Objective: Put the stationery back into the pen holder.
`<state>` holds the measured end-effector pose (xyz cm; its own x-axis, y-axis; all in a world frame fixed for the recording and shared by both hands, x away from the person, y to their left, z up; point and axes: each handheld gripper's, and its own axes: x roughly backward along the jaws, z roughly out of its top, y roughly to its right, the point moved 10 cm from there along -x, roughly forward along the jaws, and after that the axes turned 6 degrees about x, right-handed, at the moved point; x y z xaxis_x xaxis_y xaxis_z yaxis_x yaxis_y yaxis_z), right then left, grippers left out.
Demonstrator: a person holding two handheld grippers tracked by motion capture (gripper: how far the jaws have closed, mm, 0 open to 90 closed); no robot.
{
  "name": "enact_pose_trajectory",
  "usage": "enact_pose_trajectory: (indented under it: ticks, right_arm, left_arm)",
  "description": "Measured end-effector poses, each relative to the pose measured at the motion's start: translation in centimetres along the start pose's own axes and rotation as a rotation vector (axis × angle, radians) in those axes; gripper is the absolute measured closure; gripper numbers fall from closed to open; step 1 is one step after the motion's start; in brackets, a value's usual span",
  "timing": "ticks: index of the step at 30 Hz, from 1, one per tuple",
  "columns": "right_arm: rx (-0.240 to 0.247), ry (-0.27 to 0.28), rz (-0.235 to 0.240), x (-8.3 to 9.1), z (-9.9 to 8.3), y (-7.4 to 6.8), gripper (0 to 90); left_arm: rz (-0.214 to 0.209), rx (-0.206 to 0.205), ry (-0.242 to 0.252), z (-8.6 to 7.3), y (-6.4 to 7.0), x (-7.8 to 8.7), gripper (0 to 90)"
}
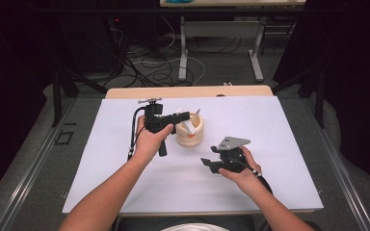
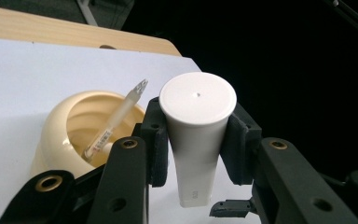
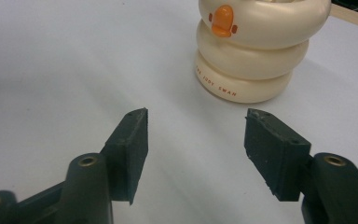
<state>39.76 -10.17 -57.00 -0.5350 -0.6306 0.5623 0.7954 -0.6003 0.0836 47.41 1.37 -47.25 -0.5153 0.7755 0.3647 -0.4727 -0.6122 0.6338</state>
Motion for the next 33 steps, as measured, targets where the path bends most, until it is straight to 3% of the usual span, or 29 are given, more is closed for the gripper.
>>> enact_pose_trajectory:
  ticks: [5, 11, 16, 25, 33]
  right_arm:
    - [-0.057, 0.004, -0.006, -0.2, -0.3, 0.3, 31.6]
    - [-0.088, 0.005, -0.057, -0.2, -0.5, 1.4, 21.3]
    - [-0.108, -0.014, -0.068, -0.2, -0.9, 1.8, 16.3]
    - [-0.124, -0.031, -0.066, -0.3, -1.2, 2.0, 15.2]
    - [-0.13, -0.027, -0.077, -0.3, -1.4, 2.4, 14.3]
  left_arm:
    - [0.028, -0.034, 0.016, 0.9, 0.2, -0.3, 66.3]
    - [0.072, -0.074, 0.03, 2.1, -0.2, -0.5, 66.3]
    - [0.129, -0.114, 0.06, 2.8, -1.0, -1.0, 66.3]
    - [0.225, -0.17, 0.069, 3.0, -2.7, -2.3, 66.2]
    - [0.289, -0.225, 0.035, 2.3, -3.7, -3.4, 66.2]
